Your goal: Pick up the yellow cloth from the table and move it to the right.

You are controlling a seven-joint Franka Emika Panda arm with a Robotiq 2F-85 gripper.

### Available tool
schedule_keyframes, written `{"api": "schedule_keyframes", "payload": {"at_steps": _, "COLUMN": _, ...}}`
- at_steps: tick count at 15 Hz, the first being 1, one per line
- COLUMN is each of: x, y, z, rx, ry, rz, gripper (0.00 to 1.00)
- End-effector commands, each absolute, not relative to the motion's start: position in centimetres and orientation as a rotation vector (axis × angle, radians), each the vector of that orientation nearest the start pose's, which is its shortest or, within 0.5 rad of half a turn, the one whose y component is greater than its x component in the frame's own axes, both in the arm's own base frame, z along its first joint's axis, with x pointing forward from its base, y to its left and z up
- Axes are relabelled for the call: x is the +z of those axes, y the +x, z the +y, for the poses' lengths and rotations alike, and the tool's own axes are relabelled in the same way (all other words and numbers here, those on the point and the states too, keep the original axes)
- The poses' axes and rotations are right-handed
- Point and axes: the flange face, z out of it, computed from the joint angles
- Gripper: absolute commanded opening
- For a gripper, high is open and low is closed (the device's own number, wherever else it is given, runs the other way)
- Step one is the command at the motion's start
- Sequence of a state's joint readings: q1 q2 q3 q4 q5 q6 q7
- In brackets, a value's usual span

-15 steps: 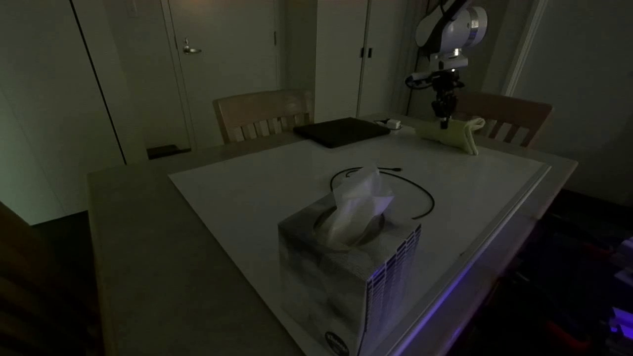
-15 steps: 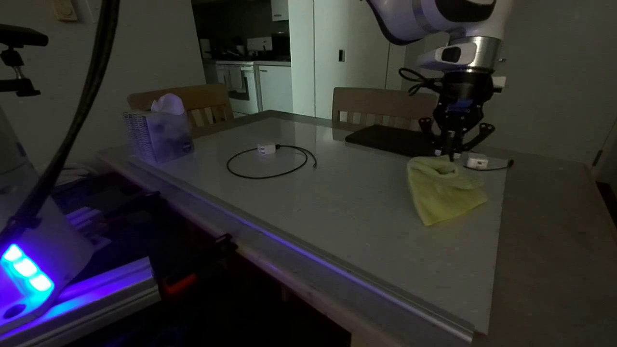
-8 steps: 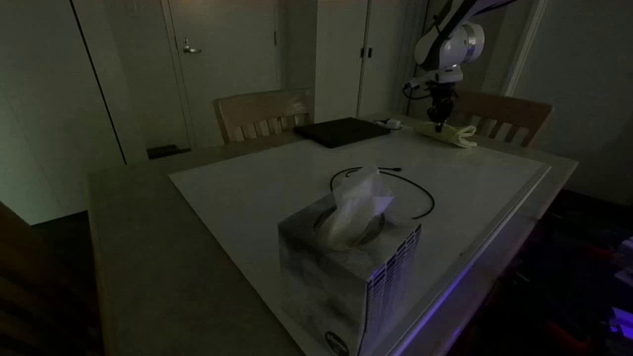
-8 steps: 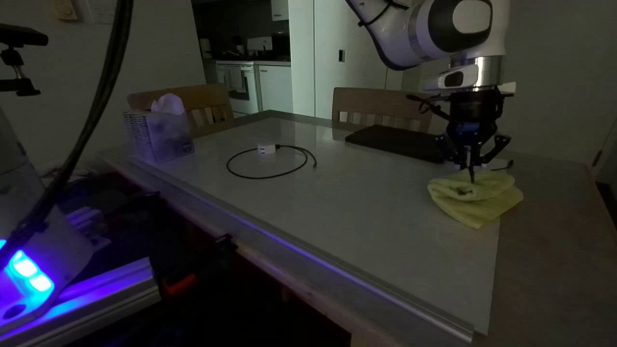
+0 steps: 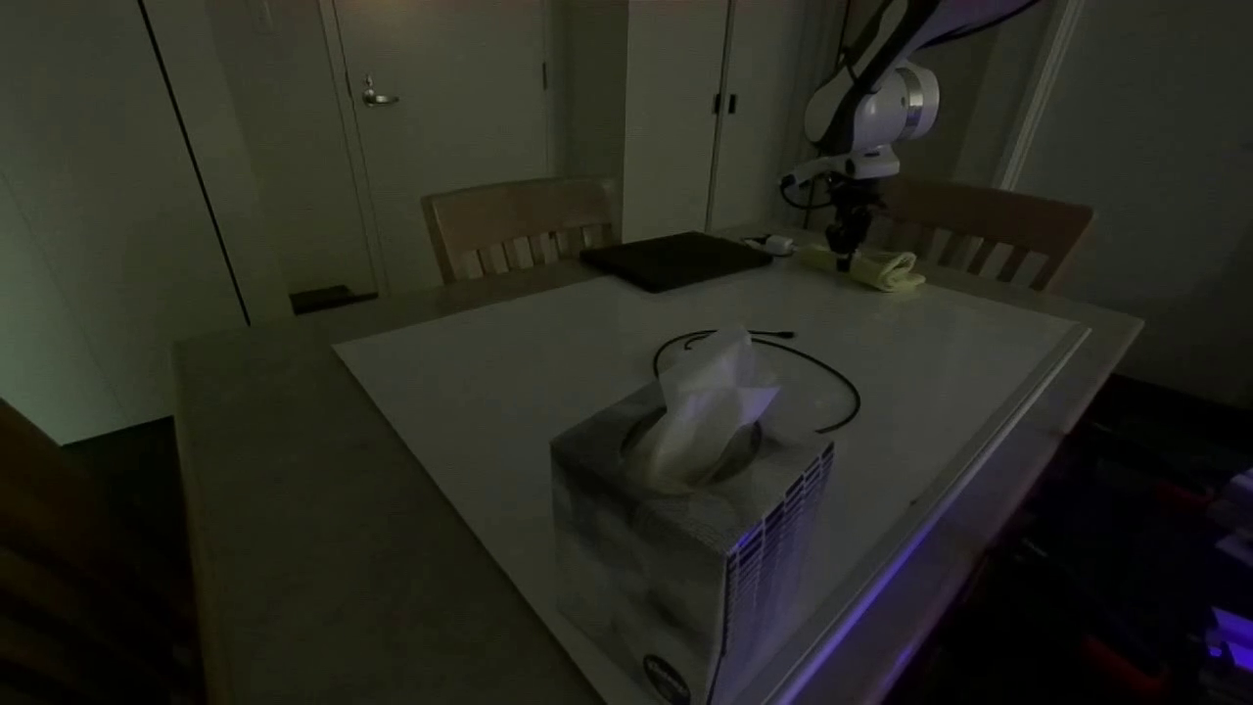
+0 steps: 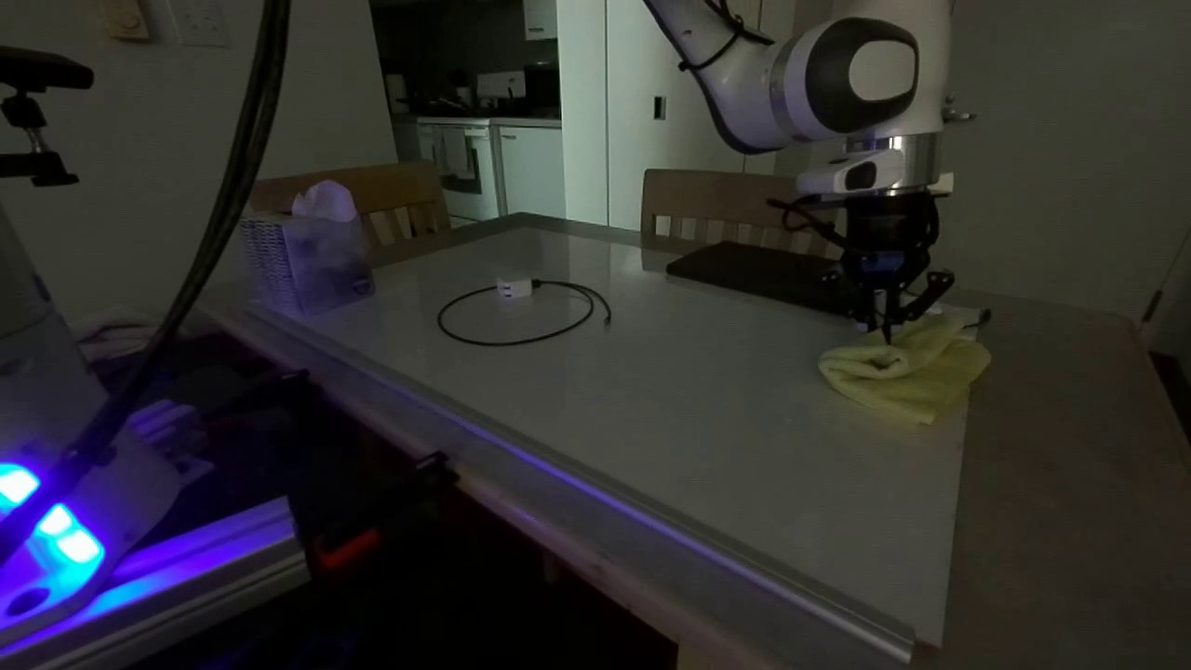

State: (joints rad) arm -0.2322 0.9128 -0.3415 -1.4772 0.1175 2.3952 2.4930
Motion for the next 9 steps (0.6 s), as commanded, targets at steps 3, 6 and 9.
{"api": "schedule_keyframes", "payload": {"at_steps": 3, "x": 15.8, "y": 63.6, "z": -35.6, "rx": -0.311, "ry": -0.581, "rz": 3.117, "gripper": 0.03}}
{"api": "schedule_keyframes", "payload": {"at_steps": 6, "x": 16.4, "y": 64.0, "z": -35.2, "rx": -0.339, "ry": -0.627, "rz": 3.214, "gripper": 0.03}}
{"api": "schedule_keyframes", "payload": {"at_steps": 9, "x": 16.7, "y": 64.6, "z": -34.8, "rx": -0.344, "ry": -0.617, "rz": 3.266, "gripper": 0.36}}
